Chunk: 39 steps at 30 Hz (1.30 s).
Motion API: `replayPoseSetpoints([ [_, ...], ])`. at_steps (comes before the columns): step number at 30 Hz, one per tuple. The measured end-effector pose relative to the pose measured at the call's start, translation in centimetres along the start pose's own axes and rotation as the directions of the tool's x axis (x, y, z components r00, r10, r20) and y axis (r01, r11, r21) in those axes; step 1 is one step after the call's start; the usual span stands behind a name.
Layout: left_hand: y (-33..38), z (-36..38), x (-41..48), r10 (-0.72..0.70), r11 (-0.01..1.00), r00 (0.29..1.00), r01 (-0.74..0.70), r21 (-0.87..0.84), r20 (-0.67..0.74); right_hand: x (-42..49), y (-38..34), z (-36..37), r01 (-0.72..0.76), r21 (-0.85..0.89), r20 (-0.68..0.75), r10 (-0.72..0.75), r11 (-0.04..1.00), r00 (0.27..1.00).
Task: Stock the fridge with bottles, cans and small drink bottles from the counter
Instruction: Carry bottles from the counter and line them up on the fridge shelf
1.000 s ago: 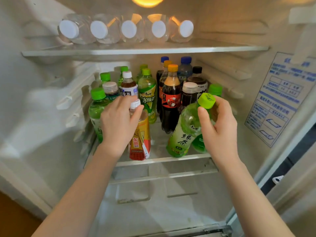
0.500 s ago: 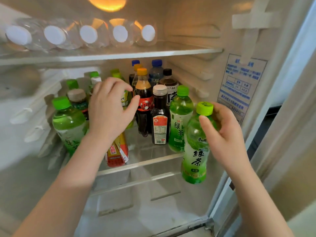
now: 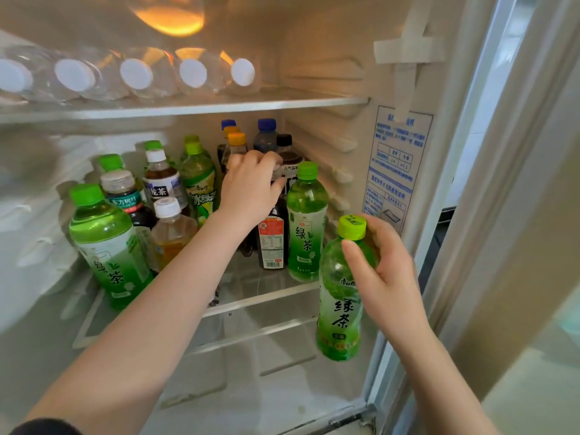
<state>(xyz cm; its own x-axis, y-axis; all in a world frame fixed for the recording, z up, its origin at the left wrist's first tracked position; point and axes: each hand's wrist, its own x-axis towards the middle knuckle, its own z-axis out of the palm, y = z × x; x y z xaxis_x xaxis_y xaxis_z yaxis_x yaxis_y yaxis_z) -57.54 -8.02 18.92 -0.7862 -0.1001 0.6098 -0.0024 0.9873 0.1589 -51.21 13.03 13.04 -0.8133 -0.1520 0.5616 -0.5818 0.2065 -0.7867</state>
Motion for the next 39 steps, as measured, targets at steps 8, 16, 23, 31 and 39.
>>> replayPoseSetpoints([
  [8,-0.3,-2.1,-3.1,-0.018,0.995,0.996,0.009,-0.101,-0.092,0.2,0.1,-0.4,0.025,0.017,0.008,-0.026,1.000,1.000],
  [16,-2.5,-3.3,-3.8,-0.091,0.994,0.993,0.095,0.048,-0.079,0.7,0.0,-0.1,0.035,0.061,0.036,-0.037,0.998,0.999],
  [23,-2.3,-3.7,-3.0,-0.040,0.978,0.995,0.058,0.199,-0.093,0.8,0.1,0.1,0.044,0.065,0.055,-0.048,0.997,0.997],
  [31,3.4,-1.9,-0.3,0.143,0.975,0.989,-0.133,-0.178,0.046,0.7,0.1,-0.2,0.073,0.064,0.054,-0.077,0.995,0.996],
  [39,3.4,-2.0,-0.4,0.075,0.936,0.993,-0.039,-0.349,0.090,0.9,0.0,-0.8,0.074,0.050,0.063,-0.077,0.996,0.995],
])
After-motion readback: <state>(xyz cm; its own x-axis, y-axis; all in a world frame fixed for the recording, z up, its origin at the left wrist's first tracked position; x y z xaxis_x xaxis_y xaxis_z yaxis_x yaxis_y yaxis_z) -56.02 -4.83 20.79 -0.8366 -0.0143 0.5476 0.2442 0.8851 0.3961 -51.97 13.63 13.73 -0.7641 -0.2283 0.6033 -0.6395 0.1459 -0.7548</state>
